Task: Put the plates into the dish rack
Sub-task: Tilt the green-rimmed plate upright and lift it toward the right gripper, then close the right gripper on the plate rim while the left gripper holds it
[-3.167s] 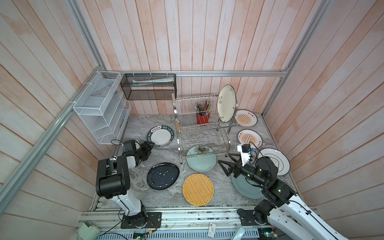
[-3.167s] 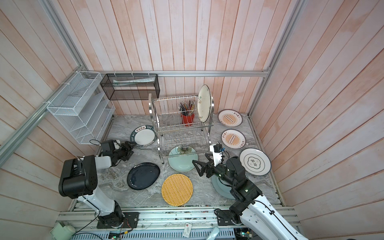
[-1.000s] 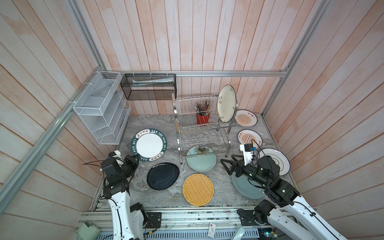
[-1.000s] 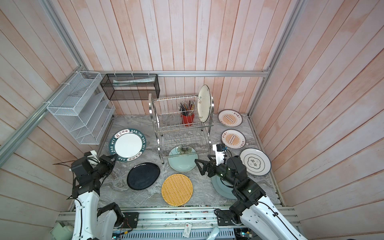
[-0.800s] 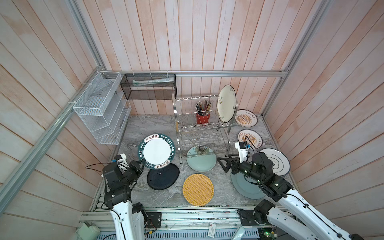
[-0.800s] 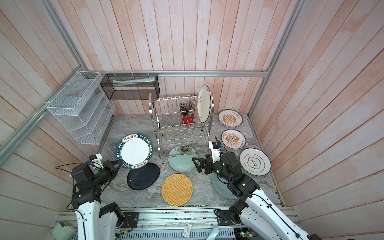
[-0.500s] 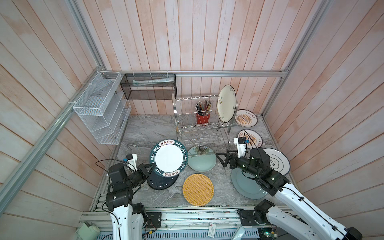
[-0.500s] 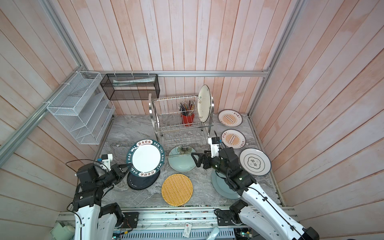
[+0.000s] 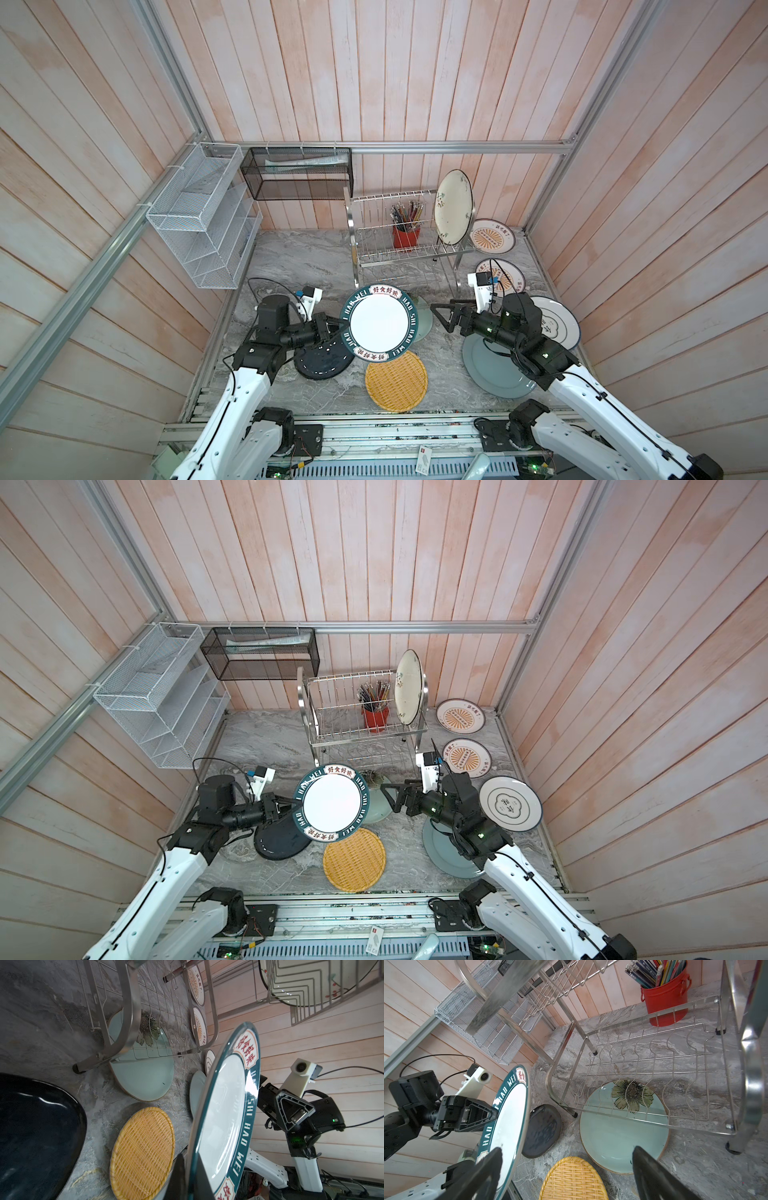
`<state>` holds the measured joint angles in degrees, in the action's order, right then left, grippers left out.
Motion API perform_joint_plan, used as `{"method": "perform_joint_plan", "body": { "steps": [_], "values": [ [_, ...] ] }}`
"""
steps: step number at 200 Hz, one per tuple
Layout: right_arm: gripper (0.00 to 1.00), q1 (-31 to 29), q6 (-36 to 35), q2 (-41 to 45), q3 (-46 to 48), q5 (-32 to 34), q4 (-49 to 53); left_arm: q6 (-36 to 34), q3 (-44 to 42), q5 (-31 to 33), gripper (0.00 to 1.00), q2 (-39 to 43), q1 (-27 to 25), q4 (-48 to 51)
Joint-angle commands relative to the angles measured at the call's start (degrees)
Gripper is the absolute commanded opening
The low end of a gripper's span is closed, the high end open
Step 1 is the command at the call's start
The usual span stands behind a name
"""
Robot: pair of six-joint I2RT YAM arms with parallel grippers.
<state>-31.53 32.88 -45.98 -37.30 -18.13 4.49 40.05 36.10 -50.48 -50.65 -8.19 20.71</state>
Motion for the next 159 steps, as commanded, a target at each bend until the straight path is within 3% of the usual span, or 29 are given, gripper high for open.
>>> {"method": "perform_joint_plan", "body": {
  "steps": [1,44,110,159],
  "values": [
    [0.97,0.4,1.5,-0.2,-1.3,-0.8,0.3,0.4,3.2,-0.1,0.0,-4.2,-0.3,-8.6],
    [0.95,0.2,6.2,-4.1,0.2,-4.2,-5.1,-3.1,7.7,-2.7,0.0,-11.6,-0.4,-10.2],
    [0.86,-3.8,11.2,-11.4,0.4,-3.2,-14.0,-6.4,5.2,-1.4,0.0,-13.3,-1.5,-13.3],
    [0.64,-7.6,12.1,-14.4,-1.0,1.4,-13.3,-7.6,4.3,0.3,0.0,-11.1,-2.1,-11.9]
  ]
}}
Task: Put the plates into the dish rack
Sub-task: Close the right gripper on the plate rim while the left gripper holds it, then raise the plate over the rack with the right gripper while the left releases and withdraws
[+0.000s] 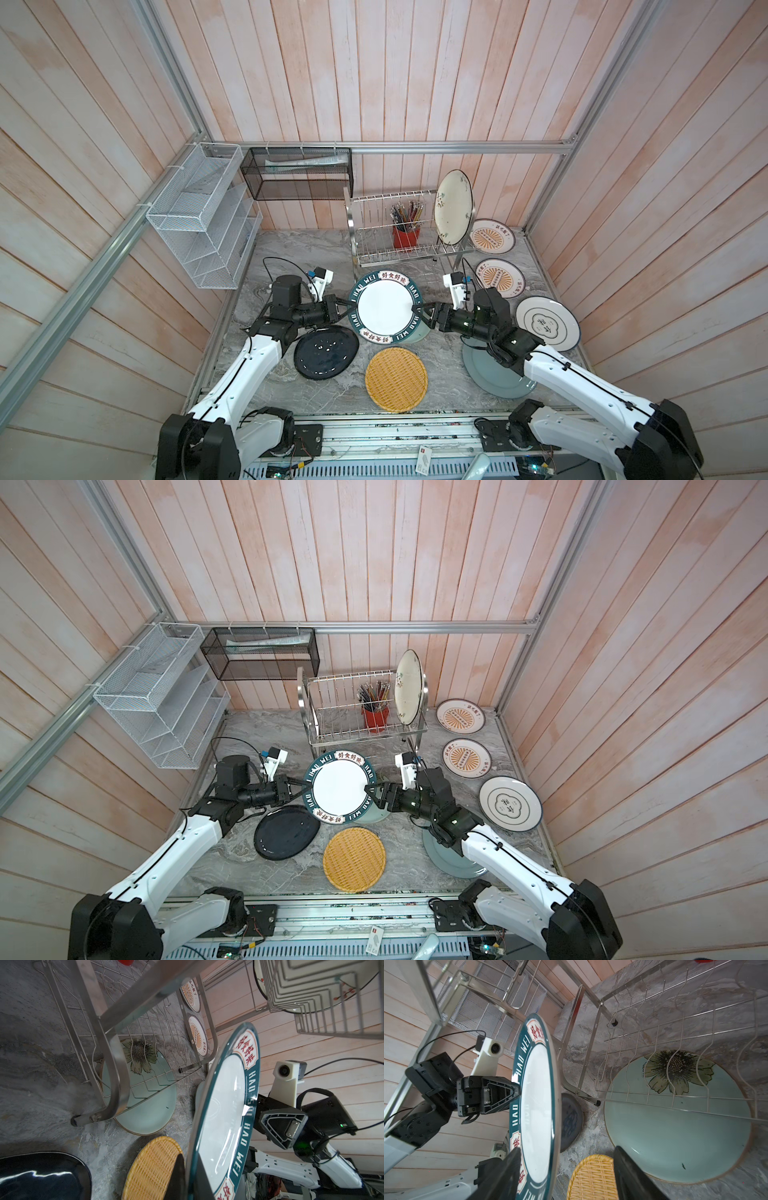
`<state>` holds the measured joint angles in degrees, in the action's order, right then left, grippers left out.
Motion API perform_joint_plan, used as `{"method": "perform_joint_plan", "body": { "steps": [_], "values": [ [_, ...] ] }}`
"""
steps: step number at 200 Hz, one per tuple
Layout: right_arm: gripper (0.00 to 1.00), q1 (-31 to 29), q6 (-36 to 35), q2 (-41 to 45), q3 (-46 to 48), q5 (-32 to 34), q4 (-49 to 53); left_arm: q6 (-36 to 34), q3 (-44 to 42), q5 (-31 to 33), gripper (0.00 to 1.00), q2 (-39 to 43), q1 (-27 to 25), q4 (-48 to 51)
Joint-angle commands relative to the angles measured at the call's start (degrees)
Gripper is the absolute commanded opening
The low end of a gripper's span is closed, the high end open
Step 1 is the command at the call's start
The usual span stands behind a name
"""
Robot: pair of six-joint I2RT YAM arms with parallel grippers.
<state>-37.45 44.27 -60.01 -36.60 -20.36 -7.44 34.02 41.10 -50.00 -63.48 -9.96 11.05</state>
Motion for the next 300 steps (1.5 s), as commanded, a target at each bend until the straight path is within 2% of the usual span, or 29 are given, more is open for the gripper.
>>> {"method": "perform_joint_plan", "body": {
  "steps": [1,55,123,176,200,225,232,238,256,267,300],
  "values": [
    [0.64,-1.7,0.7,-0.4,-1.7,3.7,-1.4,-1.6,-0.7,-0.3,0.0,1.8,-0.3,-2.2],
    [0.45,-4.6,0.0,-0.3,-3.0,9.0,0.6,-2.6,-1.0,0.9,0.0,2.1,-0.7,-1.4],
    [0.24,-5.7,0.1,-1.5,-4.0,9.9,0.5,-3.1,-2.4,1.0,0.0,2.7,-0.7,-2.2],
    [0.17,-7.1,0.9,-2.8,-3.6,10.3,-0.5,-3.0,-2.7,0.6,0.0,3.2,-0.7,-2.5],
    [0.0,-7.2,1.3,-2.4,-3.2,10.1,-1.4,-3.3,-2.7,0.8,0.0,3.8,-0.7,-2.1],
    [0.0,-7.6,1.3,-0.6,-2.6,11.2,-1.3,-3.6,-2.8,0.7,0.0,4.6,-0.7,-1.9],
    [0.0,-7.6,1.3,0.3,-2.1,11.8,-1.1,-3.9,-2.8,0.7,0.08,4.8,-0.7,-1.6],
    [0.0,-7.6,1.2,1.2,-1.7,12.8,-0.9,-4.1,-2.7,0.7,0.2,5.1,-0.7,-1.4],
    [0.0,-7.5,1.1,4.4,-1.1,15.8,1.7,-4.7,-2.8,0.9,0.64,6.9,-0.4,-1.2],
    [0.0,-7.5,0.5,6.3,-1.3,18.3,4.2,-5.1,-3.0,1.2,0.98,8.7,-0.3,-1.3],
    [0.0,-7.2,-2.2,11.6,-4.0,24.4,16.5,-5.6,-3.7,3.1,1.0,13.6,0.3,-1.5]
  ]
}}
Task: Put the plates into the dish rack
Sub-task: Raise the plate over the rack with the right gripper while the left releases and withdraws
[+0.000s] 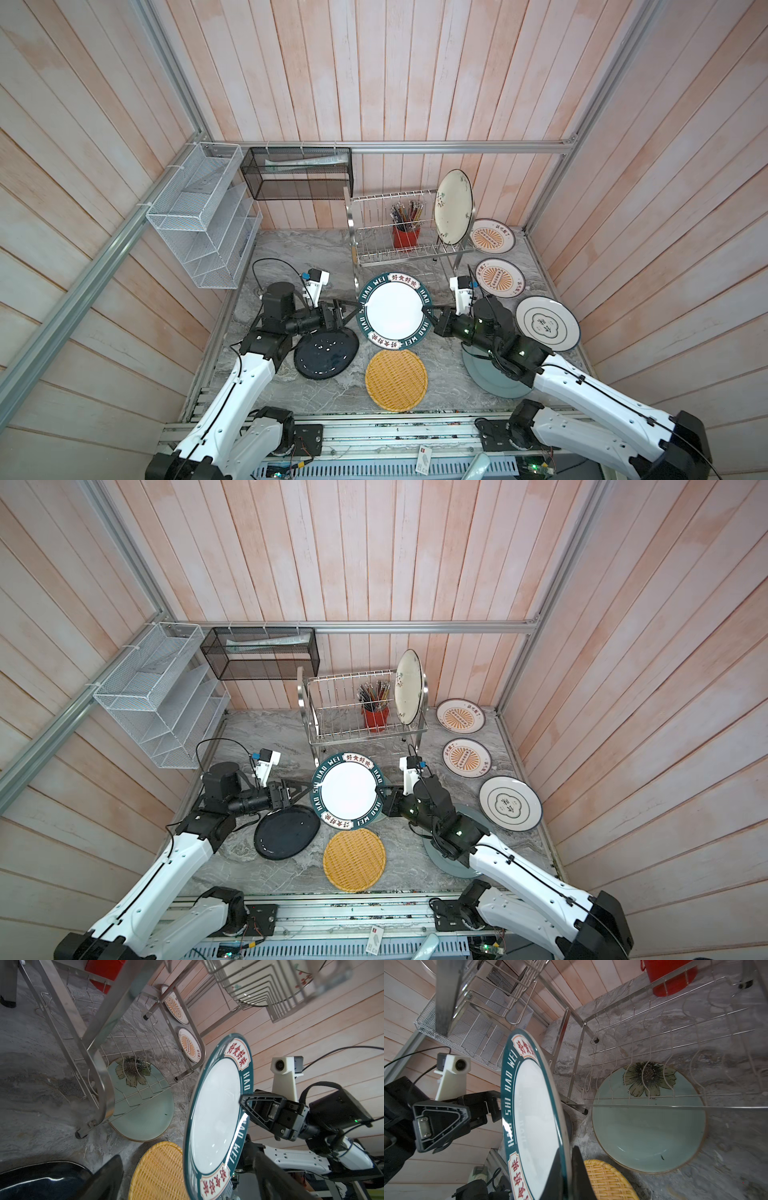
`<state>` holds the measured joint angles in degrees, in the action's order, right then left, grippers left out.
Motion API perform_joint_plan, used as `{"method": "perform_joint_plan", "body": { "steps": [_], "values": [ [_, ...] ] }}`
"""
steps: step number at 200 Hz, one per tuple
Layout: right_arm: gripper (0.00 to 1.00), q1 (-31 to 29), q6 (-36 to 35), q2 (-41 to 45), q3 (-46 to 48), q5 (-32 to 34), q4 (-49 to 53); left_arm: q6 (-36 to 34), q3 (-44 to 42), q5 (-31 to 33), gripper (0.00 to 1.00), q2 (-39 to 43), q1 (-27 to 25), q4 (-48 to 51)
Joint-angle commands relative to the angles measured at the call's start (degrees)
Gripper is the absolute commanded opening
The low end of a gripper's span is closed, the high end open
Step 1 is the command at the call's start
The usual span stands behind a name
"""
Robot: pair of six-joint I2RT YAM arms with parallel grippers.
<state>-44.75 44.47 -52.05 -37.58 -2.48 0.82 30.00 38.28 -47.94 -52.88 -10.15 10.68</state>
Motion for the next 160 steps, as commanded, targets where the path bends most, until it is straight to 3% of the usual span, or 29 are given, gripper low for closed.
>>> {"method": "perform_joint_plan", "body": {
  "steps": [1,14,58,102,129,160],
  "values": [
    [0.0,0.1,-2.4,3.9,-3.1,6.6,8.6,-1.6,-0.8,1.1,1.0,3.0,0.5,-1.1],
    [0.0,0.1,-3.8,6.5,-4.2,7.2,12.1,-1.9,-0.8,1.3,1.0,3.7,0.8,-0.9],
    [0.0,0.1,-9.3,12.9,-8.9,-3.3,14.1,-1.7,-0.7,1.1,1.0,4.4,2.3,-1.2],
    [0.0,0.1,-12.2,10.9,-18.2,-5.9,15.0,-1.4,-1.0,0.6,1.0,6.8,2.5,-2.6],
    [0.0,0.1,-14.7,6.0,-27.0,-3.1,15.1,-0.8,-1.6,-1.6,1.0,8.9,2.6,-5.3],
    [0.0,0.1,-18.7,-3.3,-41.2,8.4,18.5,-0.1,-2.5,-2.8,1.0,12.4,2.4,-8.4]
  ]
}}
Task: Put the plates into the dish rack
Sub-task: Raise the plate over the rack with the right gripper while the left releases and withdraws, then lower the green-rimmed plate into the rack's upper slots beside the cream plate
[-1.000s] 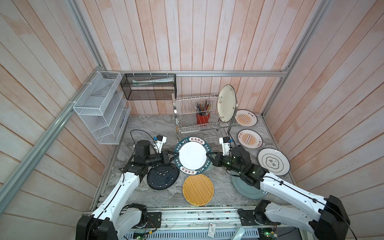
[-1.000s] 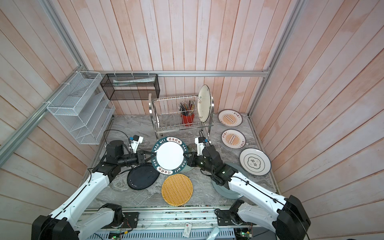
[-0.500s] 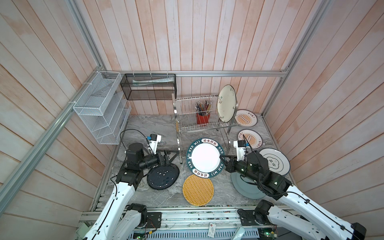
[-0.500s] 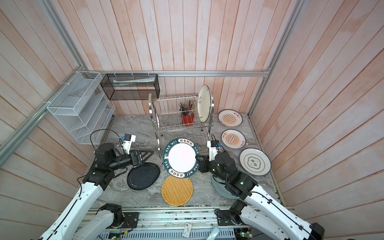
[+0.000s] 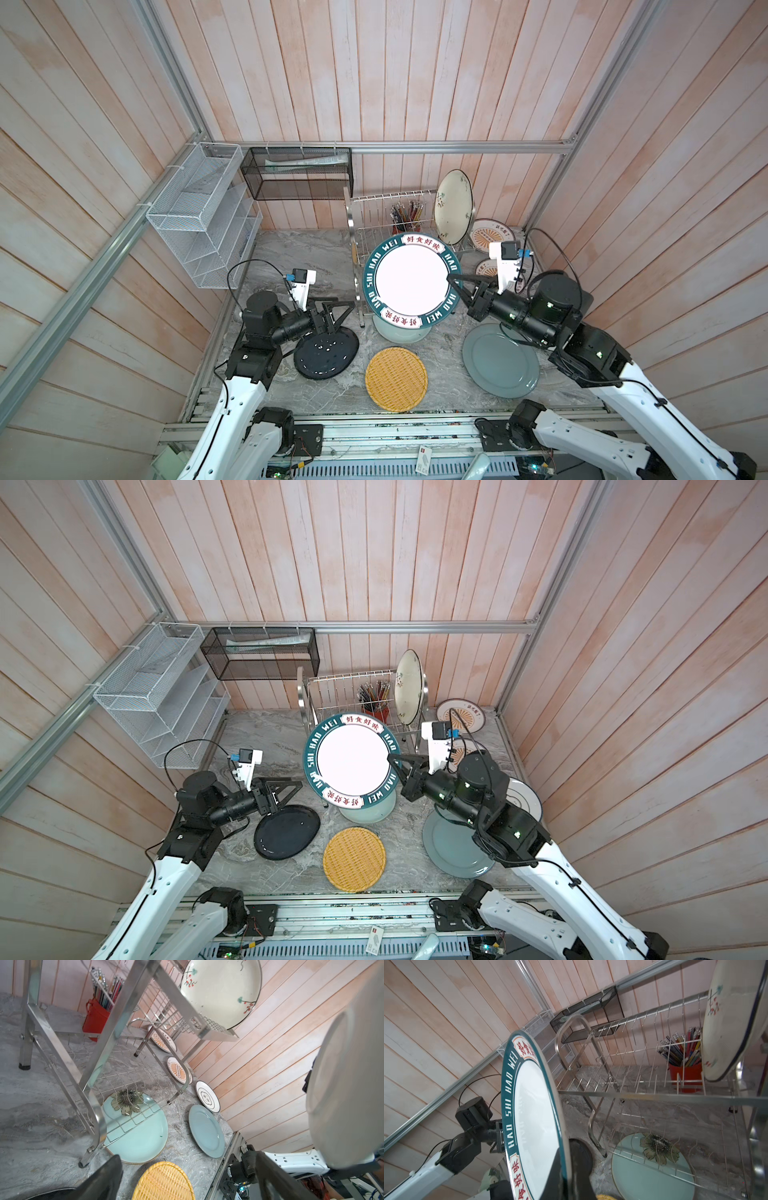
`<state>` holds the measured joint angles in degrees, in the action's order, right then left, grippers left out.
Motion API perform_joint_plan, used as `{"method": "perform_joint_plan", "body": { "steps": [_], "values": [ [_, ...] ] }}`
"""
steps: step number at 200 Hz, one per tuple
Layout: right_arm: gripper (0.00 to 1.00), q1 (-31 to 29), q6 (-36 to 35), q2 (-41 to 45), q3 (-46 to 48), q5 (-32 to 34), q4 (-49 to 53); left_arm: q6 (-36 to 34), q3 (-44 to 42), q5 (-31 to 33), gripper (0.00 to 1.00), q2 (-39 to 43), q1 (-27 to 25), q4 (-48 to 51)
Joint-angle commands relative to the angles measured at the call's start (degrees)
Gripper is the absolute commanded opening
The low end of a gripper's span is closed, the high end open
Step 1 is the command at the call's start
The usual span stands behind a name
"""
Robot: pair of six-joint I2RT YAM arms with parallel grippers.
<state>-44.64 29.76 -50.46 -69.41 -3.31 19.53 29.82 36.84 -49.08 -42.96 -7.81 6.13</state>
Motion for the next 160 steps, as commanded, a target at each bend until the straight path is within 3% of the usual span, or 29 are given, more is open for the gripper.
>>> {"method": "perform_joint_plan", "body": {
  "steps": [1,58,106,160],
  "values": [
    [0.0,0.0,-4.2,-5.3,-9.9,9.8,-0.1,0.0,-1.0,-1.5,1.0,2.5,0.0,-3.8],
    [0.0,0.2,-18.8,-24.6,-34.8,38.2,3.9,-7.0,1.5,14.5,1.0,10.9,-0.4,14.7],
    [0.0,0.3,-30.3,-38.6,-49.6,52.5,6.0,-4.6,-3.0,6.6,1.0,16.4,0.3,6.9],
    [0.0,0.5,-41.2,-44.6,-51.2,60.3,1.7,-4.5,-3.1,5.6,1.0,16.9,1.4,6.7]
  ]
}}
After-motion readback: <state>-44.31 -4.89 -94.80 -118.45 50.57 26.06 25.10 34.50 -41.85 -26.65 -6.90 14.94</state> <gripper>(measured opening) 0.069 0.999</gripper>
